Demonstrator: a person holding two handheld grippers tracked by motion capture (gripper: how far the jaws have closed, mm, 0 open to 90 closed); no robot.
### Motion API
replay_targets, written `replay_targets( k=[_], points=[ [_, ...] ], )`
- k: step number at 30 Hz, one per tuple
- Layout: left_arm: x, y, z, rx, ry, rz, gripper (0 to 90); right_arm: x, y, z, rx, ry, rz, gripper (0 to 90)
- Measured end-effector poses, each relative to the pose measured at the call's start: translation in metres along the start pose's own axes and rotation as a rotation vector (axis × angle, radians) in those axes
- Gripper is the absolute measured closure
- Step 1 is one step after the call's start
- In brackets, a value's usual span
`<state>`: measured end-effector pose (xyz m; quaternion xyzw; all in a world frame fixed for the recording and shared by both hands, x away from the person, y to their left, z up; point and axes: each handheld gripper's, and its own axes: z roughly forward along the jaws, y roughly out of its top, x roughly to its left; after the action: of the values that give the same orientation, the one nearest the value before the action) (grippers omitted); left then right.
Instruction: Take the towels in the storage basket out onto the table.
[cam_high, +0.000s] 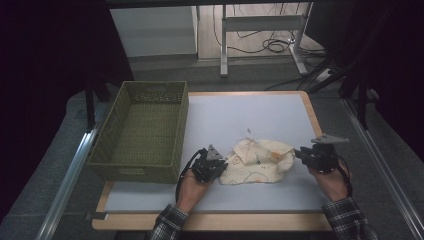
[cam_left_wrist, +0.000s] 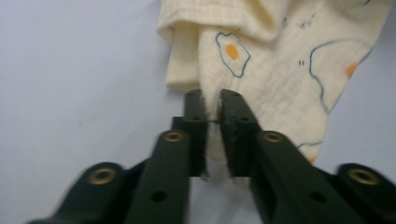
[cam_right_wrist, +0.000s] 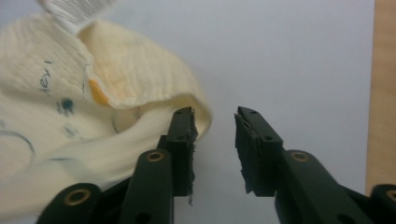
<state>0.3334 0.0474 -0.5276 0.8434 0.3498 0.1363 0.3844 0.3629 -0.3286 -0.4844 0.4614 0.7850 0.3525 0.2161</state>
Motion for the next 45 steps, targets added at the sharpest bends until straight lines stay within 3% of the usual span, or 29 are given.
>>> replay_targets(
  k=[4, 7, 10, 19, 24, 25, 27, 30, 35, 40, 45],
  points=[
    [0.005, 0.003, -0.002, -0.016, 0.022, -0.017, 49.0, -0.009, -0.013, -0.003, 0.001, 0.005, 0.034, 58.7],
    [0.006, 0.013, -0.007, -0.036, 0.015, -0.006, 44.9, -0.01, -0.007, -0.011, -0.027, -0.001, 0.025, 56.3],
    [0.007, 0.022, -0.008, -0.047, 0.015, 0.0, 43.8, -0.004, 0.003, -0.014, -0.054, 0.043, 0.021, 55.6],
    [0.019, 0.027, 0.014, -0.017, 0.016, -0.029, 52.5, 0.051, 0.031, 0.03, -0.057, 0.186, -0.084, 50.7],
    [0.022, 0.021, 0.025, 0.006, 0.007, -0.051, 53.6, 0.079, 0.044, 0.058, -0.037, 0.218, -0.175, 46.3],
    [0.023, 0.02, 0.026, 0.009, 0.002, -0.054, 53.8, 0.083, 0.045, 0.063, -0.028, 0.221, -0.185, 47.2],
    [0.022, 0.018, 0.028, 0.016, -0.005, -0.05, 54.3, 0.092, 0.044, 0.073, 0.012, 0.203, -0.213, 64.7],
    [0.021, 0.017, 0.029, 0.021, -0.014, -0.047, 55.0, 0.097, 0.041, 0.077, 0.047, 0.162, -0.25, 80.7],
    [0.022, 0.021, 0.021, -0.001, -0.002, -0.046, 52.5, 0.083, 0.044, 0.058, 0.014, 0.148, -0.234, 86.0],
    [0.029, 0.03, 0.015, -0.021, 0.02, -0.052, 51.7, 0.048, 0.055, 0.029, -0.057, 0.087, -0.172, 87.1],
    [0.032, 0.037, 0.018, -0.027, 0.018, -0.044, 52.9, 0.015, 0.059, 0.013, -0.083, 0.028, -0.105, 87.4]
  ],
)
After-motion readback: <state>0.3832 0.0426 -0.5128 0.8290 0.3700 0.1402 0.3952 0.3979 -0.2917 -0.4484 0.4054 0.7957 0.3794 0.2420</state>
